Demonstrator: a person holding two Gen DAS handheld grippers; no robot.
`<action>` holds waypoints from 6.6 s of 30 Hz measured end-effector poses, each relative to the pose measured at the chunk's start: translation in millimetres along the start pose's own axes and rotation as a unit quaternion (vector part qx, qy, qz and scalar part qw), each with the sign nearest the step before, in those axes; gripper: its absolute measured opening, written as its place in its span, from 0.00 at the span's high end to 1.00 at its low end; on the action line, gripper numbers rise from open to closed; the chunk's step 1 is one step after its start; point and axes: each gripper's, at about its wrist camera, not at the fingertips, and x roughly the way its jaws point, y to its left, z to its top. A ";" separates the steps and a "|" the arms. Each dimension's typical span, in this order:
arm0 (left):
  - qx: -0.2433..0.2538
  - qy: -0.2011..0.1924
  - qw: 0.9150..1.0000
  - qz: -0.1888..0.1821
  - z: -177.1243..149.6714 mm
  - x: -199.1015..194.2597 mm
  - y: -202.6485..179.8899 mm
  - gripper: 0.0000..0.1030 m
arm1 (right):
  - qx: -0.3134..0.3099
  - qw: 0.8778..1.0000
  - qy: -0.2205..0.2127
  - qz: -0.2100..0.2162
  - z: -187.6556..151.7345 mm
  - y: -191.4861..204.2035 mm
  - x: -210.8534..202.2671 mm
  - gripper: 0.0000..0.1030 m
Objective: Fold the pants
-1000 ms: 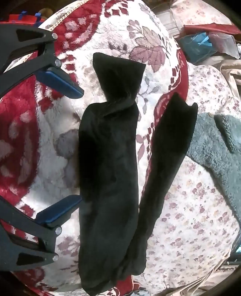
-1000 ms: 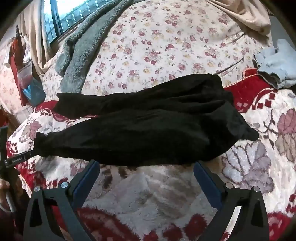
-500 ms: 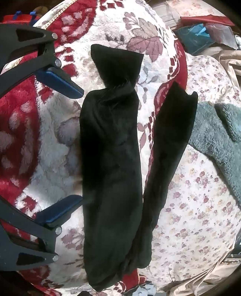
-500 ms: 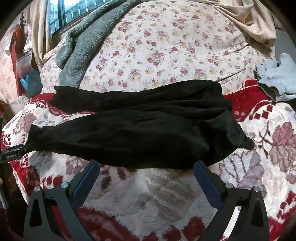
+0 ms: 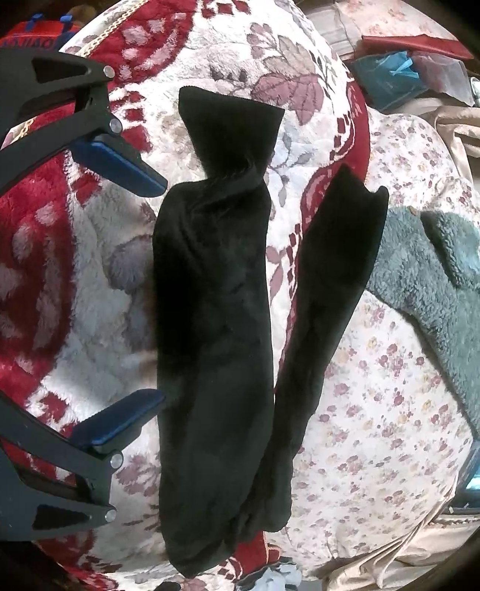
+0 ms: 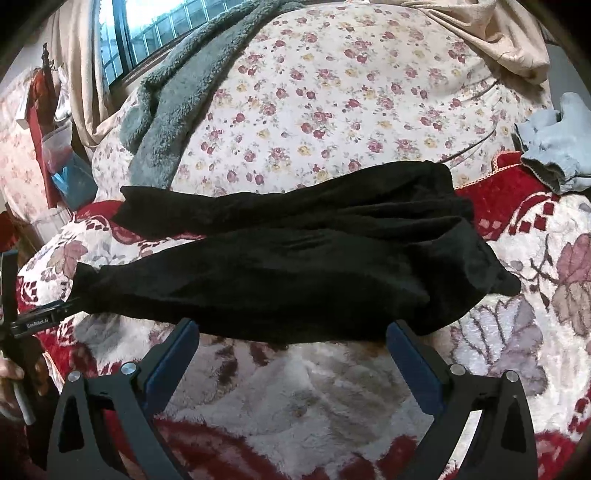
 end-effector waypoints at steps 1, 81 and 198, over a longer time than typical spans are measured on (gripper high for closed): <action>-0.002 0.000 1.000 0.000 -0.5 0.2 1.1 0.00 | 0.000 1.000 0.000 0.010 0.1 0.6 0.7 0.00; -0.120 0.069 0.990 0.026 24.8 76.0 69.2 0.00 | 0.240 0.970 0.032 -0.015 1.9 -142.9 49.0 0.02; -0.156 0.090 0.981 0.067 23.4 -12.1 152.2 0.29 | 0.277 0.960 0.007 -0.051 11.8 -187.8 -93.5 0.25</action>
